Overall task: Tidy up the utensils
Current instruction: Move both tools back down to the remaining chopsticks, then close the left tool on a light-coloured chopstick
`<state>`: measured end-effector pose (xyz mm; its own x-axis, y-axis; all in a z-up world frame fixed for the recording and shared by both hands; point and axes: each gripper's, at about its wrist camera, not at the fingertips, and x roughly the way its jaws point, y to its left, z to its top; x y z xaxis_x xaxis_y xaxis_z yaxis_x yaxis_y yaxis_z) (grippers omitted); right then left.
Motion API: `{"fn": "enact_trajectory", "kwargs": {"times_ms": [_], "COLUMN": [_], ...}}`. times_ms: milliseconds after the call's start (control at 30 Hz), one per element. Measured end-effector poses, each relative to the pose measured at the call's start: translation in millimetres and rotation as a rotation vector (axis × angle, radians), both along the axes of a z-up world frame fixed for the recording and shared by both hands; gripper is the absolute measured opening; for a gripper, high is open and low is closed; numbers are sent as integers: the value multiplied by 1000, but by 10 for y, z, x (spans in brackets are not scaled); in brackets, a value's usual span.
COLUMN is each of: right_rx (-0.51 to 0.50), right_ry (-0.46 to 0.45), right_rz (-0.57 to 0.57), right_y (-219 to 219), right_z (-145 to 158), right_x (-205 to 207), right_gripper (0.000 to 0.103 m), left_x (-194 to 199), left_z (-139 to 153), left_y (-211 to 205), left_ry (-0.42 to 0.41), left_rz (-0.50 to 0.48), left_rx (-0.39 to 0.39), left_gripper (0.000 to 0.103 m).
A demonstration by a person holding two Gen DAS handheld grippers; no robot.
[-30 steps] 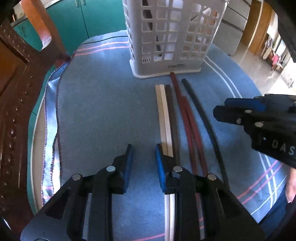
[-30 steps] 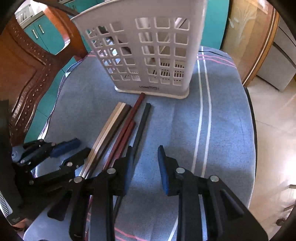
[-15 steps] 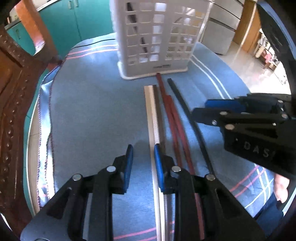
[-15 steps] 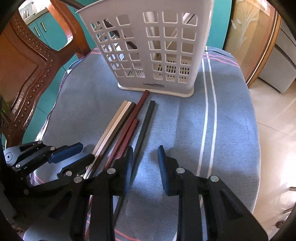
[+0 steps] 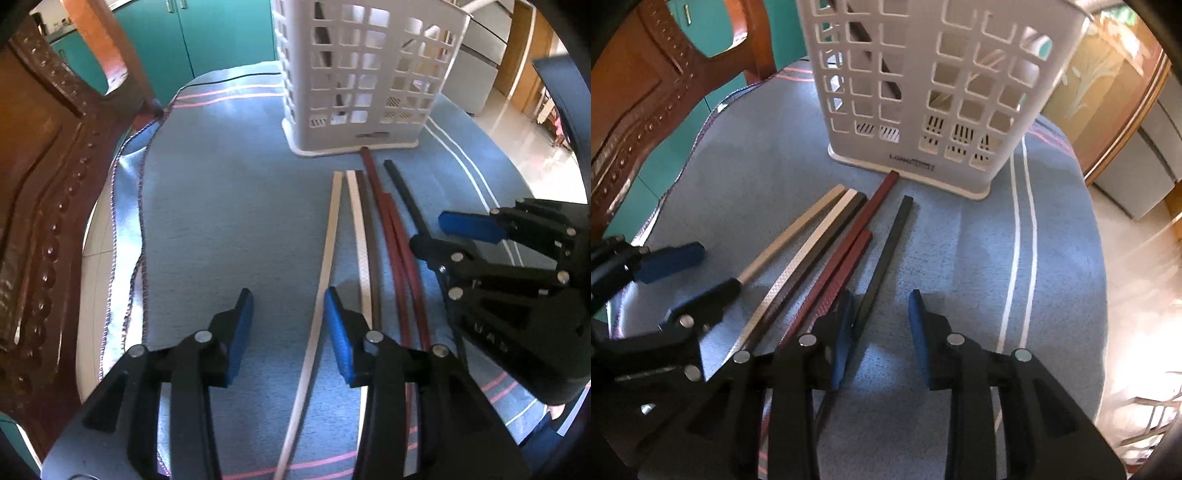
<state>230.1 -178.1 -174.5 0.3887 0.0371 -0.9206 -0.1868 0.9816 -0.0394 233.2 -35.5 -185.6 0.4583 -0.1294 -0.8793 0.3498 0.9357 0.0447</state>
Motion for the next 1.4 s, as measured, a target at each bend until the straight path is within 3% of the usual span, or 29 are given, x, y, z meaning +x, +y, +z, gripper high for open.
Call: {"fn": "enact_trajectory", "kwargs": {"times_ms": [67,267,400,500,567,667,800,1067,1367,1400], "right_rx": [20,51,106,114,123,128,120,88,88,88], "right_ry": [23,50,42,22,21,21,18,10,11,11], "right_rz": [5,-39,-64,-87,-93,-97,-109,-85,-83,-83], "right_y": [-10,-223,-396,-465,-489,-488,-450,-303,-223,-220], "right_z": [5,55,140,190,189,183,142,127,97,95], "right_x": [3,12,19,31,40,83,184,111,69,68], "right_gripper": [14,8,8,9,16,22,23,23,23,23], "left_x": [-22,-65,-76,-137,-167,-106,-24,-86,-175,-175], "left_z": [22,57,11,39,69,91,17,26,86,71], "left_y": [8,-42,-97,-138,-158,-140,-90,-184,-260,-276], "left_ry": [-6,3,49,108,114,76,99,86,95,88], "left_rz": [-7,-44,-70,-114,-135,-98,-56,-91,-144,-145], "left_rx": [-2,-7,-20,-103,-131,-105,-110,-88,-114,-97], "left_gripper": [41,41,10,7,7,7,11,17,22,29]}}
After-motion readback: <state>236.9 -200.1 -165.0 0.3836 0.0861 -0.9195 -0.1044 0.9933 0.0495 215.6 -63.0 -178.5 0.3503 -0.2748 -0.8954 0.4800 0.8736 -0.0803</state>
